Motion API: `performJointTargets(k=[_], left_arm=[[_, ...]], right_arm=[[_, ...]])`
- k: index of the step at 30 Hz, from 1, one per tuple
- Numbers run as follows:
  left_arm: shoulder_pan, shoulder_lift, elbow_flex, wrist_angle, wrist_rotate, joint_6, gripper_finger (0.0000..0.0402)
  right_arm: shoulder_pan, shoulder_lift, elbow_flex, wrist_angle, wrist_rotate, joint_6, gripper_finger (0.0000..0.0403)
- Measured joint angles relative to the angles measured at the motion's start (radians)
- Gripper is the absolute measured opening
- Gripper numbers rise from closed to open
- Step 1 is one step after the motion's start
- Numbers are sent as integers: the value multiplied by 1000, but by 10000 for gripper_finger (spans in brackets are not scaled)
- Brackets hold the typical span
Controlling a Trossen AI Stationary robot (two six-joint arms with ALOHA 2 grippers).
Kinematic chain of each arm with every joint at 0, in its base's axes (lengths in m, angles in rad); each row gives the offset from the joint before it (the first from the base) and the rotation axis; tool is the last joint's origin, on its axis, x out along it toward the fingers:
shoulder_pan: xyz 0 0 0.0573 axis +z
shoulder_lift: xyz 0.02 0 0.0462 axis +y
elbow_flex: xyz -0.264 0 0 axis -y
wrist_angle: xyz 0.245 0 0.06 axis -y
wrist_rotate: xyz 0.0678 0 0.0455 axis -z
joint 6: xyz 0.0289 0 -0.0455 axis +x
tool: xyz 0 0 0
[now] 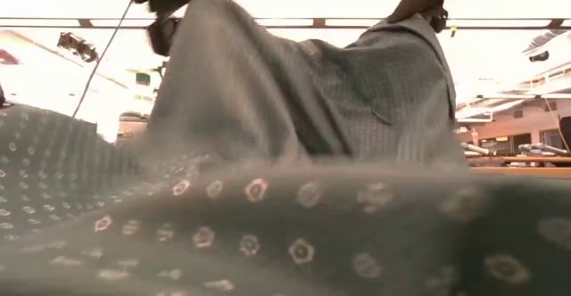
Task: Fold laundry
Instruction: Fold the green shirt
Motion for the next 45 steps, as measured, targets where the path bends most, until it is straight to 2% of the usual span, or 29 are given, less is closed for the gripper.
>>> performJointTargets(k=[3,6,8,10,14,17,20,23,29,35,37,40,43,45], left_arm=[[-119,105,-4,-167,-80,-146,4],[-190,205,-4,-166,-116,-274,29],[-212,244,-3,-142,-110,-333,54],[-220,249,-3,-132,-95,-367,82],[-194,166,-3,-109,-91,-369,135],[-144,84,-3,-74,-134,-293,163],[-62,38,-2,-16,-172,-166,176],[52,50,-2,47,-93,-33,182],[244,261,13,191,161,199,183],[325,542,178,203,340,457,183],[332,623,250,194,374,517,184],[343,712,349,91,397,592,183],[350,777,431,-2,404,673,183],[351,811,481,-15,448,726,183]], right_arm=[[79,59,-120,118,-44,60,7],[119,131,-218,293,-123,126,16],[132,183,-246,337,-155,160,24],[141,219,-246,316,-142,168,25],[143,231,-182,260,-69,126,7],[143,207,-119,202,6,87,7],[138,175,-81,155,33,64,7],[130,172,-79,110,18,81,7],[129,198,-79,75,15,107,7],[111,217,-79,96,27,136,7],[104,219,-79,92,27,136,7],[97,222,-79,93,29,161,7],[96,222,-79,94,33,180,6],[96,223,-79,90,37,189,6]])
